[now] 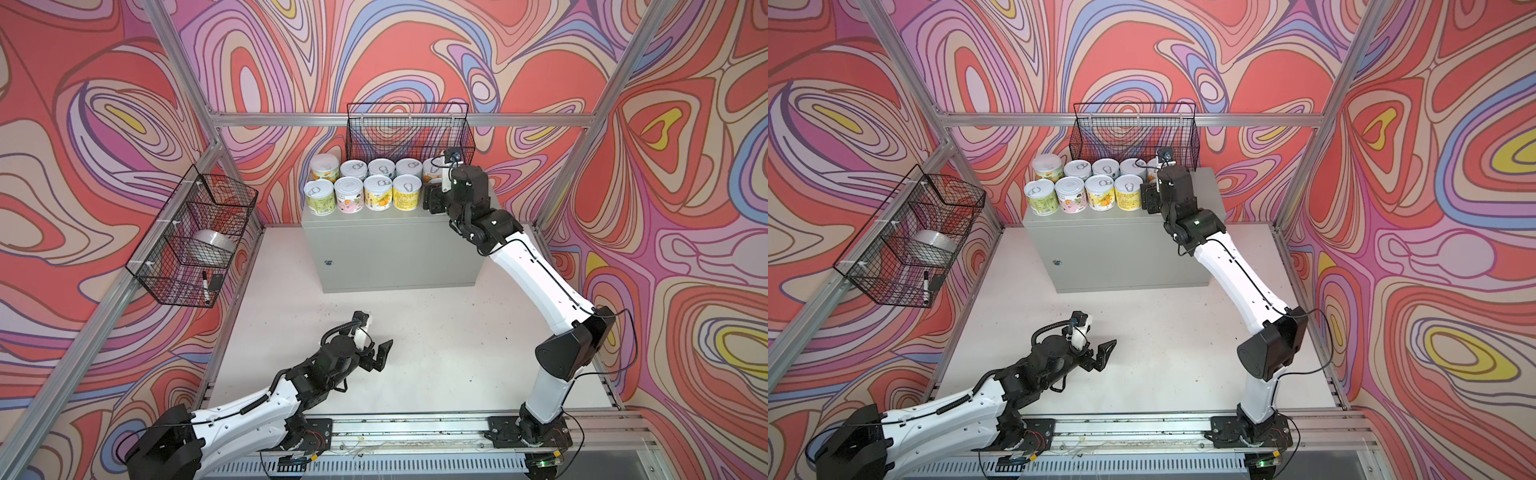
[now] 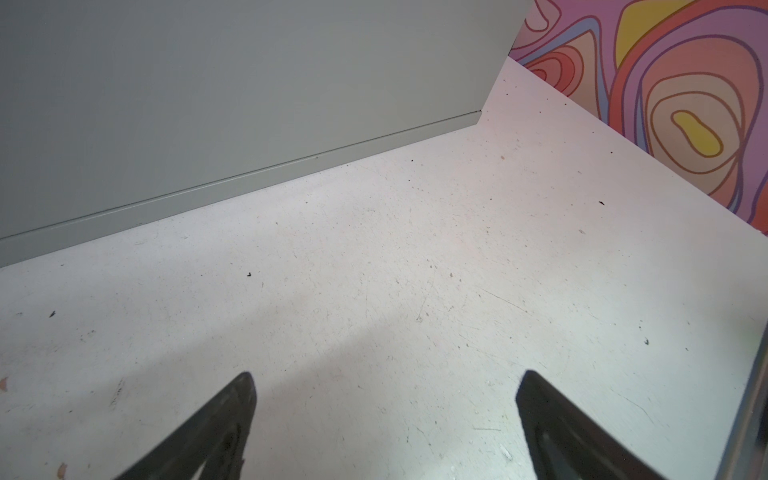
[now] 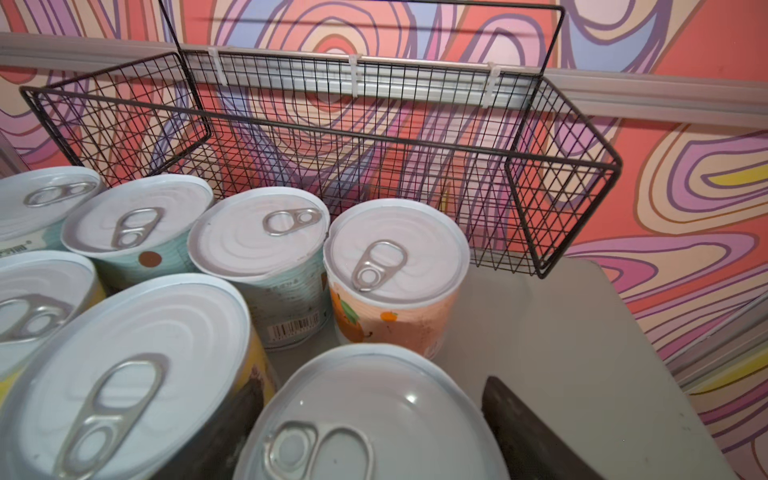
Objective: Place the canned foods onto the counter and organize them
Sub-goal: 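Lower the pink can onto the box top in front of the orange-labelled can, then open the right gripper and raise it off the pink can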
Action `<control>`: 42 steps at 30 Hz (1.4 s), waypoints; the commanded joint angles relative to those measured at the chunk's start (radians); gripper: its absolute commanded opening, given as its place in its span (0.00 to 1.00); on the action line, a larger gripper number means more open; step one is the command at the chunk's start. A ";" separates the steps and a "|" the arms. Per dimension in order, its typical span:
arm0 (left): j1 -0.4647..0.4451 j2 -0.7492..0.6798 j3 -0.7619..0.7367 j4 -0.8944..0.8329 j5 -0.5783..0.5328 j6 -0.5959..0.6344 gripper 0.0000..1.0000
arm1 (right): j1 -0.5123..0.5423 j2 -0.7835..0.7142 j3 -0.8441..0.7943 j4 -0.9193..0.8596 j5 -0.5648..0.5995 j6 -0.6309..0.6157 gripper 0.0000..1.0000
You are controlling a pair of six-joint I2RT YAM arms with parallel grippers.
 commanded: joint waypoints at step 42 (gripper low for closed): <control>0.010 0.008 0.056 -0.008 0.022 0.018 1.00 | -0.004 -0.350 -0.450 0.156 -0.063 0.183 0.44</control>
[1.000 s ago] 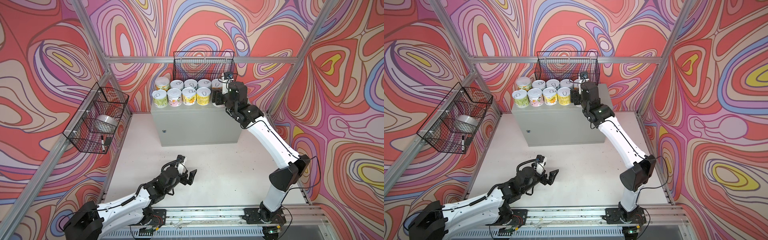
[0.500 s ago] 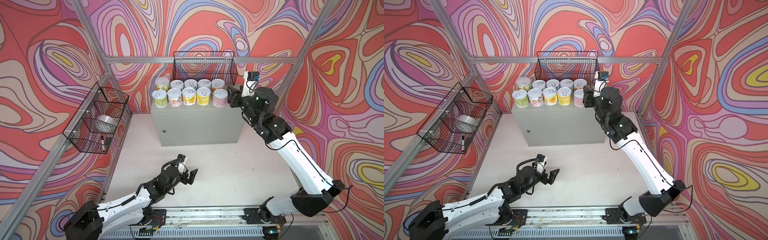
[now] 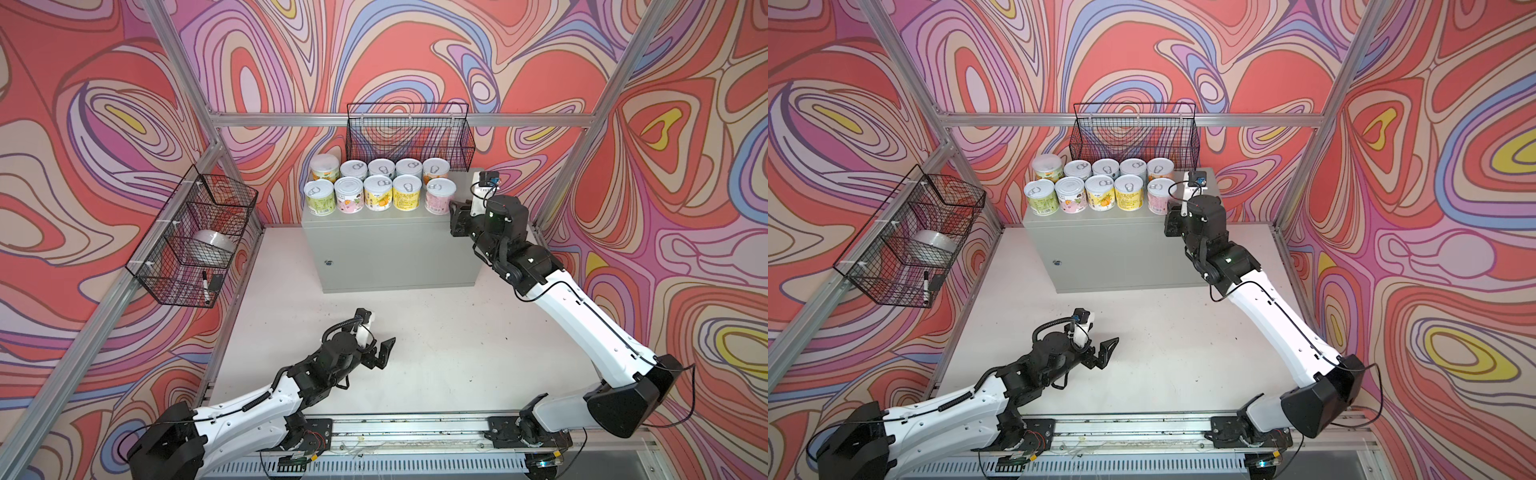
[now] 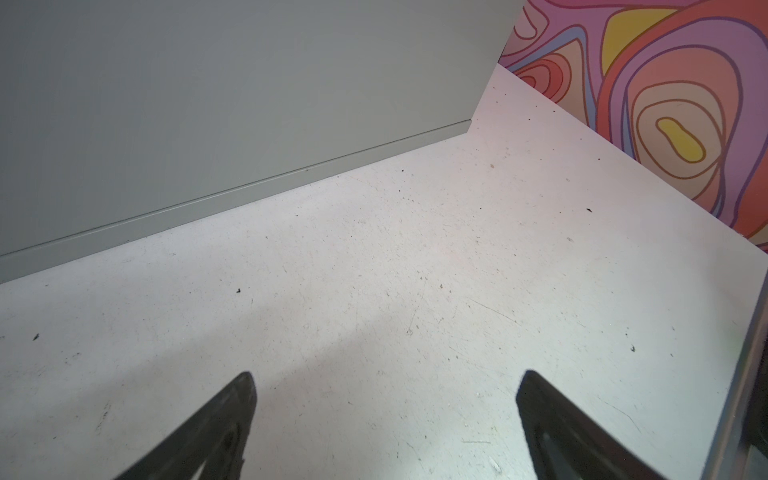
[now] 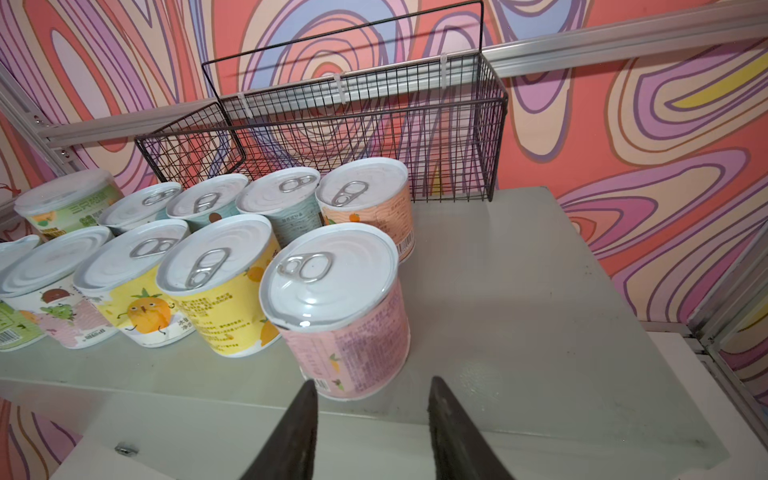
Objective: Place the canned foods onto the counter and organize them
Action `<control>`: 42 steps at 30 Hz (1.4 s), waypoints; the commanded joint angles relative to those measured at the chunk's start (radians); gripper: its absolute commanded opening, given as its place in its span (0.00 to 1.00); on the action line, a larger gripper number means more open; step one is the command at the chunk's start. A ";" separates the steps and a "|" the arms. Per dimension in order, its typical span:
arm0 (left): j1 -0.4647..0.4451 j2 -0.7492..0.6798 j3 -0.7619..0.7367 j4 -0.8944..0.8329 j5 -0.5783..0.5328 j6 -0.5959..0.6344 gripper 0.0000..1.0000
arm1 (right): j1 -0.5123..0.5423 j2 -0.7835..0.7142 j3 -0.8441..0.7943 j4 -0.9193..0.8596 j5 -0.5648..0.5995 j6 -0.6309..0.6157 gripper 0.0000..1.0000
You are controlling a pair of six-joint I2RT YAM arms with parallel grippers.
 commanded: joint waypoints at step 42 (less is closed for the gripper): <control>0.013 -0.252 -0.008 0.002 -0.761 0.366 1.00 | 0.004 -0.579 -0.751 -0.062 0.122 0.180 0.99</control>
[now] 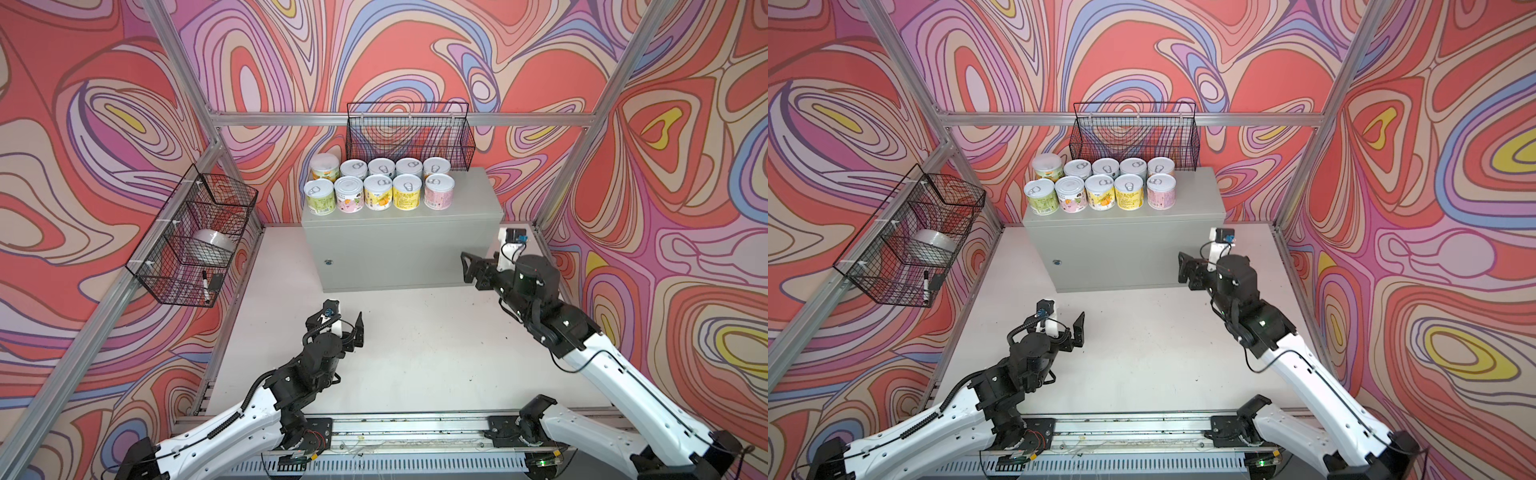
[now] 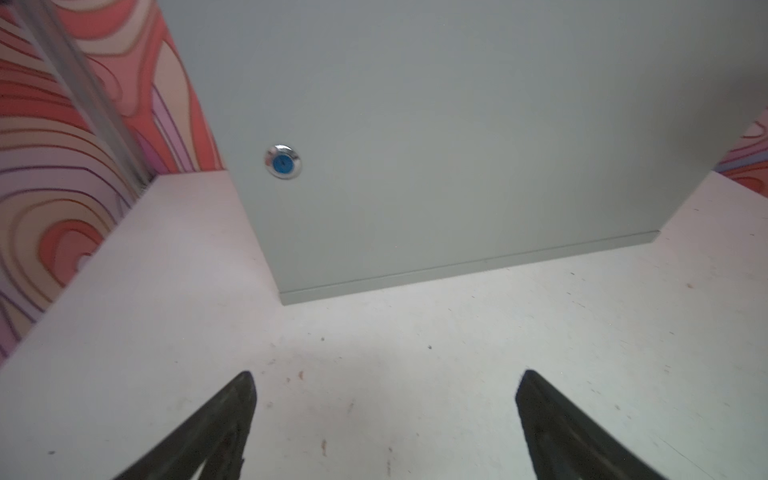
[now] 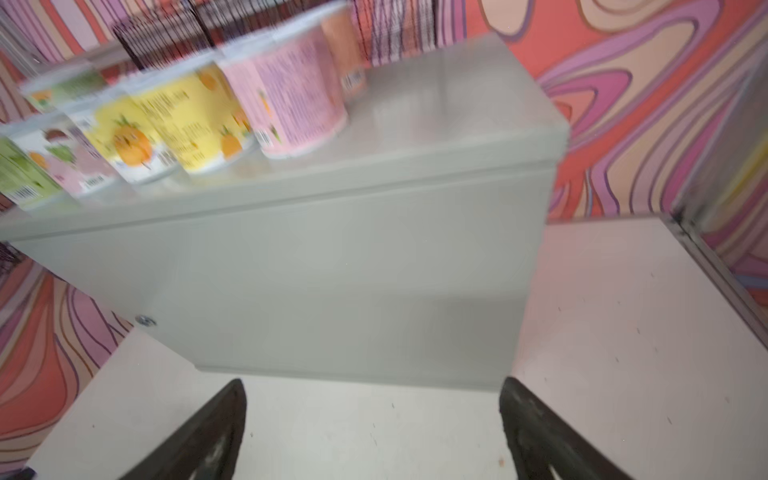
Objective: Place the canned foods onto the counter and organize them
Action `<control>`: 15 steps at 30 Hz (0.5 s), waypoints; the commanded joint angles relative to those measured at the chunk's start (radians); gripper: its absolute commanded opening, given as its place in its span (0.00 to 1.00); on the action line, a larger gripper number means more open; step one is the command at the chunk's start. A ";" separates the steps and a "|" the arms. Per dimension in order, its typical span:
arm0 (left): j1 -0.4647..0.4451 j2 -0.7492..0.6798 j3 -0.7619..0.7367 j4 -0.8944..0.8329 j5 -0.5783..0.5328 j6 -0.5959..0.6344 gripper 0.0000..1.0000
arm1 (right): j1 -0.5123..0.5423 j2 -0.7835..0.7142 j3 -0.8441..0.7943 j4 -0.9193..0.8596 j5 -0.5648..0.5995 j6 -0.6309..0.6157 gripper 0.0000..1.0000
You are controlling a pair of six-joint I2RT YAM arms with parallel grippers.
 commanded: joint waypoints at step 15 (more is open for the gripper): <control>0.393 0.278 -0.197 0.684 -0.143 0.315 1.00 | 0.038 -0.080 -0.343 0.199 0.182 -0.093 0.98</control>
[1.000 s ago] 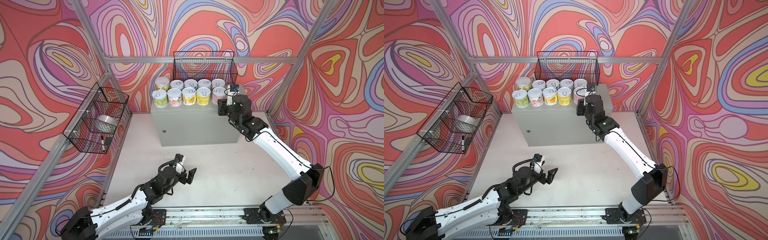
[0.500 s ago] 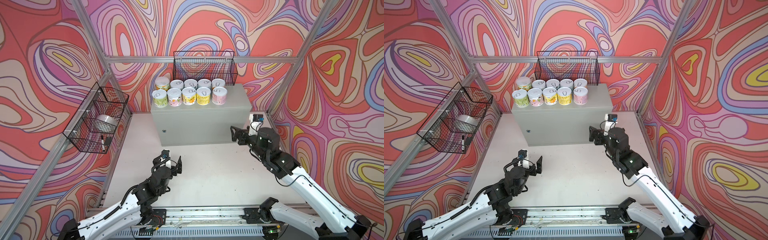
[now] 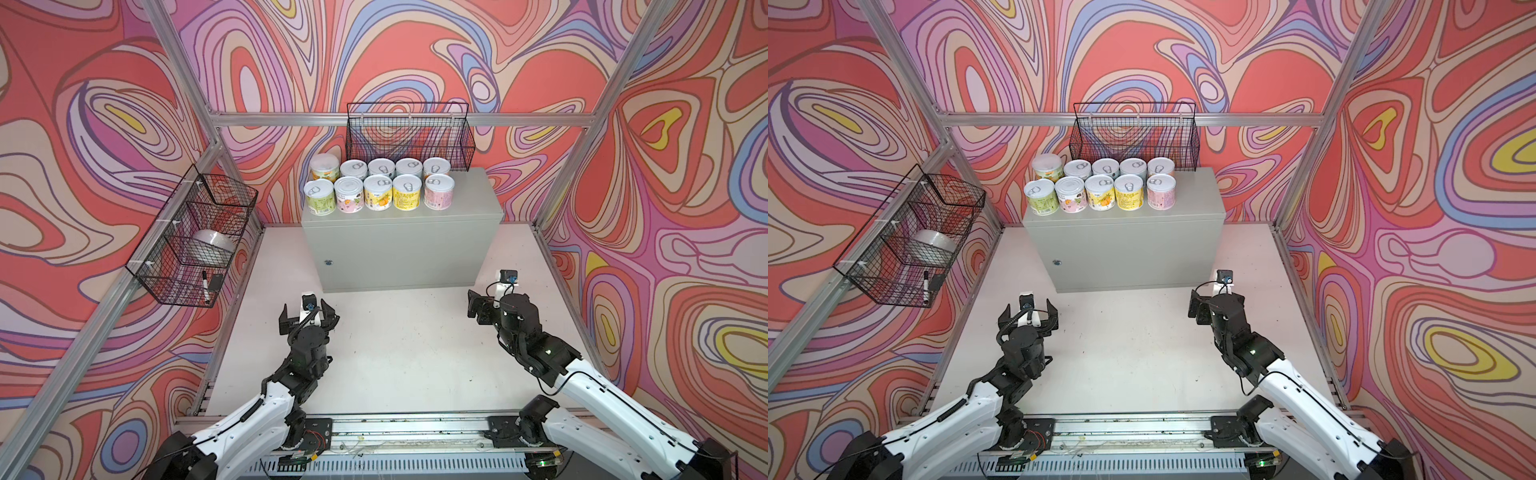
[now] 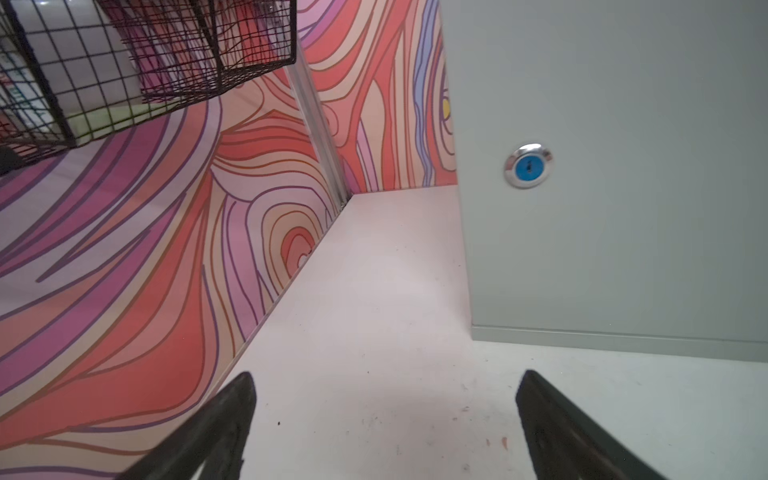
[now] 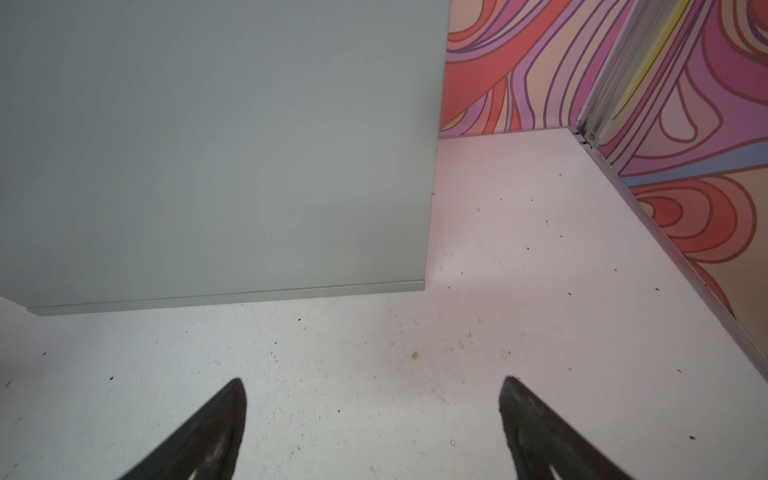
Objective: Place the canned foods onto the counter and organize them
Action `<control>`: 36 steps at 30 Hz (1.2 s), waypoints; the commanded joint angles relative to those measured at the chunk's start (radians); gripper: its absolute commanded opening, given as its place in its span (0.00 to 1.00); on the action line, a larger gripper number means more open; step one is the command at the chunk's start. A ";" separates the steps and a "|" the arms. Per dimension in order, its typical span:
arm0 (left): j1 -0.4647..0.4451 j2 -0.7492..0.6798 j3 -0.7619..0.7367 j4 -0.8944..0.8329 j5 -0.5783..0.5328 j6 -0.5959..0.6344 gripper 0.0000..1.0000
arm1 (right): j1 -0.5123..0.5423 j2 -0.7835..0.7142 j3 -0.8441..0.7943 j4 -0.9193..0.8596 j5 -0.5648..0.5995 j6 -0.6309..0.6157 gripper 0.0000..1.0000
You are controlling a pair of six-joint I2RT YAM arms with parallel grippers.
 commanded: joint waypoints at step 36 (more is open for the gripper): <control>0.488 0.663 0.205 0.274 0.658 -0.155 1.00 | -0.465 0.880 -0.182 1.271 -0.123 -0.268 0.98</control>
